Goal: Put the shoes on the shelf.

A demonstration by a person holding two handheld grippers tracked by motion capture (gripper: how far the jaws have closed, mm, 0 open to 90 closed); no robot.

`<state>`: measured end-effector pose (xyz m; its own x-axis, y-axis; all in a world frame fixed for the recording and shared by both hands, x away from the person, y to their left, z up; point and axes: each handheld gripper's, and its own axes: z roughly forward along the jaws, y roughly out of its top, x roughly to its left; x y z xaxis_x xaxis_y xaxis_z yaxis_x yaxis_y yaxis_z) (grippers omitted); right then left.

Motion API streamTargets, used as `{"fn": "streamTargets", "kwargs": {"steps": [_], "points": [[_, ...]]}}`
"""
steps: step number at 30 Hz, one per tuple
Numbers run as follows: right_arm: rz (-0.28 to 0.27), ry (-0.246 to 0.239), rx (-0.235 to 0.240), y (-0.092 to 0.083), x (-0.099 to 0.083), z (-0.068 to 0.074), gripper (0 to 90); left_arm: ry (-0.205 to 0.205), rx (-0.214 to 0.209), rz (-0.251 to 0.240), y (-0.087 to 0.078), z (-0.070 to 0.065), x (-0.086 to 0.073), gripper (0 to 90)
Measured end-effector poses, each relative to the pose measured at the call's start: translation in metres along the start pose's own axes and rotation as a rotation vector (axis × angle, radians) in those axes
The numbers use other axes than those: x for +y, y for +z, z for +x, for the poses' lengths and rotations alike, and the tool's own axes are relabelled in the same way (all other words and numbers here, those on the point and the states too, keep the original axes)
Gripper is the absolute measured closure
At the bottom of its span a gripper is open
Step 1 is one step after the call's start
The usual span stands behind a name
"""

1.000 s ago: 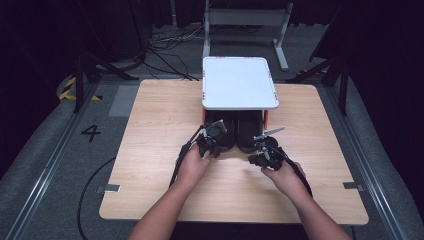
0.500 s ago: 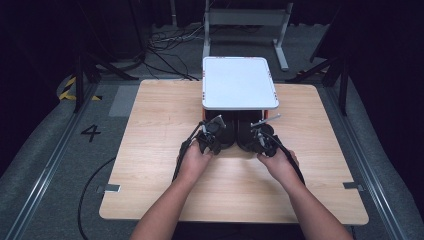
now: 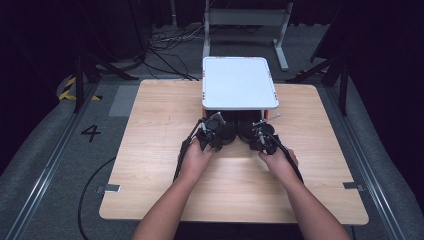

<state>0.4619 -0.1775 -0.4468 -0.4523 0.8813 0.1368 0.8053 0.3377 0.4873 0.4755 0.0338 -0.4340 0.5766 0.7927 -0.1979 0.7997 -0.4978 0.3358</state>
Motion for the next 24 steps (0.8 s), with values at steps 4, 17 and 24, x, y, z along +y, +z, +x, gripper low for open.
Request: {"fn": "streamTargets", "kwargs": {"steps": [4,17,24], "points": [[0.006,-0.018,0.011,-0.005,-0.004,0.001,89.9,0.025,-0.017,-0.020,-0.011,-0.003,-0.007,67.7],[-0.197,-0.064,0.029,-0.091,-0.029,-0.025,80.8,0.065,0.025,-0.091,-0.071,0.006,-0.059,58.7],[-0.312,-0.117,-0.011,-0.126,-0.049,-0.053,55.9,0.078,0.030,-0.102,-0.099,0.031,-0.095,47.9]]}}
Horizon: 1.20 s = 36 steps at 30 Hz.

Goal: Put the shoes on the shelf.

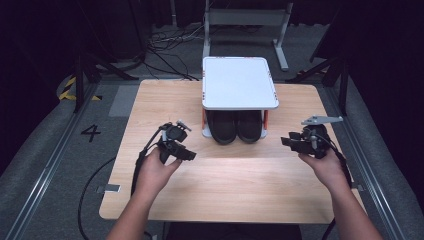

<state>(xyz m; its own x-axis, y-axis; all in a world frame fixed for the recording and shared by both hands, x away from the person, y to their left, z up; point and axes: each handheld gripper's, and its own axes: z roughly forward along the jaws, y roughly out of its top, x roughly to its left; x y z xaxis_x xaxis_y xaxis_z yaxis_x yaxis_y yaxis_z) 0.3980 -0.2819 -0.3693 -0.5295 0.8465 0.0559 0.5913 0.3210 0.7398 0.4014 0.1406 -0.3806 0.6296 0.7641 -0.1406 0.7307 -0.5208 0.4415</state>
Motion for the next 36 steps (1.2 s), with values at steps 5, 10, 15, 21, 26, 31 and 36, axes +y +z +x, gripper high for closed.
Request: {"fn": "streamTargets", "kwargs": {"steps": [5,10,15,21,26,31,36], "points": [[-0.022,-0.002,-0.023,-0.018,-0.016,-0.027,44.5,0.063,0.048,-0.029,-0.014,0.022,-0.023,40.1],[-0.046,-0.002,-0.040,-0.029,-0.035,-0.050,39.6,0.021,0.057,-0.038,-0.026,0.044,-0.038,38.5],[-0.013,-0.019,-0.060,-0.033,-0.051,-0.061,38.4,-0.017,0.101,0.000,-0.031,0.059,-0.046,36.7],[0.156,-0.051,-0.125,-0.030,-0.065,-0.079,37.8,-0.040,0.105,0.090,-0.020,0.080,-0.060,34.0],[0.278,0.003,-0.135,-0.025,-0.073,-0.093,32.7,-0.086,0.075,0.156,-0.009,0.092,-0.066,33.6],[0.361,0.062,-0.168,-0.013,-0.081,-0.101,23.1,-0.158,0.071,0.234,0.000,0.097,-0.070,33.0],[0.374,0.094,-0.164,-0.008,-0.084,-0.105,23.4,-0.169,0.074,0.248,0.002,0.097,-0.070,33.1]]}}
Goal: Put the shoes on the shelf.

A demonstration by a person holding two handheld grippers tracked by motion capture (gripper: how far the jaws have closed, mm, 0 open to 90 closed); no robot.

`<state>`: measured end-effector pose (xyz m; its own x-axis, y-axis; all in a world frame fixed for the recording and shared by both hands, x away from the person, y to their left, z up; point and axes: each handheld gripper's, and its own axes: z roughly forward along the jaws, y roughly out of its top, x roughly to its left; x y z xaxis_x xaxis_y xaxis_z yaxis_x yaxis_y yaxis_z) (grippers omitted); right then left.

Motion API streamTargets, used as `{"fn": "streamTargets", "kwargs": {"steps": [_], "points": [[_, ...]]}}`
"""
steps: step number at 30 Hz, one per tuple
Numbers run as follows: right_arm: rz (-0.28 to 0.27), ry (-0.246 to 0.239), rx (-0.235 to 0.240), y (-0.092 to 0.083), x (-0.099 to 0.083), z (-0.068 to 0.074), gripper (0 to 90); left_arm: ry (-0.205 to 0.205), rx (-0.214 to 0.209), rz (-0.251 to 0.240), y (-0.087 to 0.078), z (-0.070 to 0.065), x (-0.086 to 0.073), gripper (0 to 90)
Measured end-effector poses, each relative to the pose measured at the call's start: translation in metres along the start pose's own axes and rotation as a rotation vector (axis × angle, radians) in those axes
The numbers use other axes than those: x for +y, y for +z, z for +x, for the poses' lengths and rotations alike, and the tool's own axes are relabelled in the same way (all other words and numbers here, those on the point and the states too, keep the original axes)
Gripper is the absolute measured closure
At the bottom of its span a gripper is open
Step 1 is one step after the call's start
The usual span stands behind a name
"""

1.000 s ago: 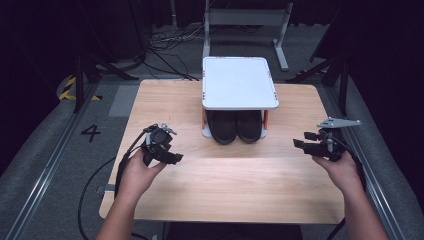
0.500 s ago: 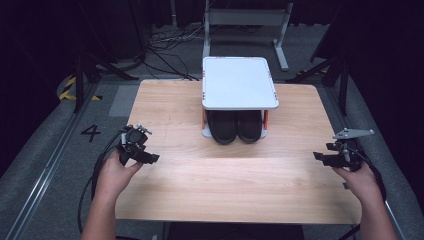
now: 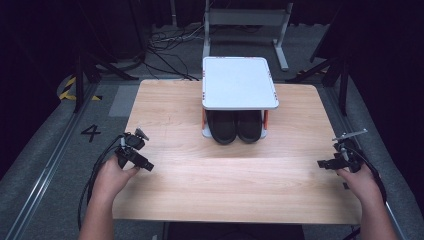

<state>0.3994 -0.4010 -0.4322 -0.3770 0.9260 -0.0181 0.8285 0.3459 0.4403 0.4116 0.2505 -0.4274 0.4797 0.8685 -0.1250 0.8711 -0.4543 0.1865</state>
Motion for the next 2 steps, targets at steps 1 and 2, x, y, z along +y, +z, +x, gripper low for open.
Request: {"fn": "streamTargets", "kwargs": {"steps": [1,2], "points": [[0.000,0.007,0.003,0.0016,0.0001,0.0003,23.4,-0.002,0.006,-0.002,0.0004,-0.0002,-0.0001,33.1],[-0.001,0.005,0.002,0.0025,0.0004,0.0006,23.4,0.001,0.014,-0.012,0.0004,-0.0002,-0.0006,33.1]]}}
